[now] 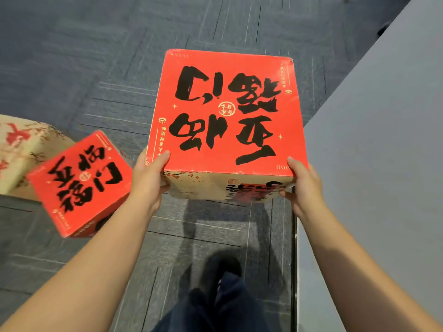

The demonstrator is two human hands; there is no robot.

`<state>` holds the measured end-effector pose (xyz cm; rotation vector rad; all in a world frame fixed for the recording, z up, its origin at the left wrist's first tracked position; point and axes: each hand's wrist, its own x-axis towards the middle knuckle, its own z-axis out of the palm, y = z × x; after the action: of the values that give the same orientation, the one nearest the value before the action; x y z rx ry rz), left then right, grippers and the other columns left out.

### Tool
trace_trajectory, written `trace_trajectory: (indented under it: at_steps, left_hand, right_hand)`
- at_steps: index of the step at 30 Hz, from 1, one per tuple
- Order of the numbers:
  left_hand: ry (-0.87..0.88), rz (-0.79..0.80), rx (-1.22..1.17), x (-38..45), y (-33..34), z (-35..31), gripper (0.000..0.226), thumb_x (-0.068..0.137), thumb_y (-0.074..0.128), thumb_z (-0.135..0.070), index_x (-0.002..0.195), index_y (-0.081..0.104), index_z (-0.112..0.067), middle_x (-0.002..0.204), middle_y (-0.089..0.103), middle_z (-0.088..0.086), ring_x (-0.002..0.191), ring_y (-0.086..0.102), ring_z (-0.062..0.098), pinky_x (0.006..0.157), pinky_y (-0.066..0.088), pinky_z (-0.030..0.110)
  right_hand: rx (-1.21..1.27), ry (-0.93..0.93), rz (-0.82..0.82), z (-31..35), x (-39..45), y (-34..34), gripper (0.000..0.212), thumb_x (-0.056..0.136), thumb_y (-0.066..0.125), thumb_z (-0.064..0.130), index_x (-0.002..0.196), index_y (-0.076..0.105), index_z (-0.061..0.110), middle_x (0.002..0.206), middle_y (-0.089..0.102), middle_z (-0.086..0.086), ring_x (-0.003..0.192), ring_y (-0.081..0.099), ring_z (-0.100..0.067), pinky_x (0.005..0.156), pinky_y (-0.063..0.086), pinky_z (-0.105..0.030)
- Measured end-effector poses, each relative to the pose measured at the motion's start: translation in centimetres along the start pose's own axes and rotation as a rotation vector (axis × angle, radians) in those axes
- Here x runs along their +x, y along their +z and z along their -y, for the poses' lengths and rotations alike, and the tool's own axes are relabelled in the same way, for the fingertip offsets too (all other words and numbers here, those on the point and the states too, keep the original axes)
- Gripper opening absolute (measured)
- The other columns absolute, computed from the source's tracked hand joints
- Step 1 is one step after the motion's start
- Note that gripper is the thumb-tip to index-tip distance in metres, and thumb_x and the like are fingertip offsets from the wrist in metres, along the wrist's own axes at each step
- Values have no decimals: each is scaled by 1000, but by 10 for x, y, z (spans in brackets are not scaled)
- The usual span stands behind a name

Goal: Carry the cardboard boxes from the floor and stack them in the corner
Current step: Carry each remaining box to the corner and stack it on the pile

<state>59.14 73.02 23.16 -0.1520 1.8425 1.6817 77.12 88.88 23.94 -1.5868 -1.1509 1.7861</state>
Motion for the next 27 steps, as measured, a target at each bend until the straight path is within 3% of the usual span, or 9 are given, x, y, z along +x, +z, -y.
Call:
trace_trajectory:
  at_steps: [5, 12, 15, 19, 27]
  left_hand:
    - [37, 0, -30, -76, -22, -97, 29, 94, 50, -20, 122, 51, -28, 86, 60, -10, 75, 52, 10, 90, 42, 48]
    - [124, -90, -112, -143, -65, -176, 32, 96, 47, -20, 128, 50, -22, 86, 59, -12, 75, 54, 5, 64, 44, 27]
    - [153, -146, -166, -162, -89, -193, 33, 96, 46, -21, 129, 51, -22, 89, 61, -10, 78, 55, 6, 70, 45, 31]
    - [207, -244, -232, -187, -121, -208, 23, 96, 46, -23, 116, 53, -32, 91, 62, -12, 84, 56, 9, 87, 42, 39]
    - [269, -603, -372, -268, -182, -194, 35, 97, 43, -25, 131, 47, -32, 113, 59, -5, 99, 55, 16, 90, 43, 40]
  right_hand:
    - [-8, -55, 7, 92, -84, 1, 15, 91, 52, 20, 78, 52, 26, 70, 53, 7, 62, 45, -9, 59, 32, -25]
    - [-18, -144, 126, 152, -161, 23, 7, 87, 57, 25, 79, 58, 25, 71, 56, 4, 62, 48, -14, 57, 32, -24]
    - [-54, -175, 202, 167, -183, 41, 5, 84, 59, 28, 80, 59, 25, 72, 57, 5, 62, 48, -13, 58, 34, -25]
    - [-107, -204, 336, 185, -205, 69, 11, 90, 55, 24, 80, 58, 26, 75, 57, 6, 66, 51, -12, 73, 41, -34]
    - [-229, -216, 725, 189, -255, 127, 10, 90, 55, 23, 82, 57, 29, 78, 57, 8, 71, 52, -7, 80, 40, -38]
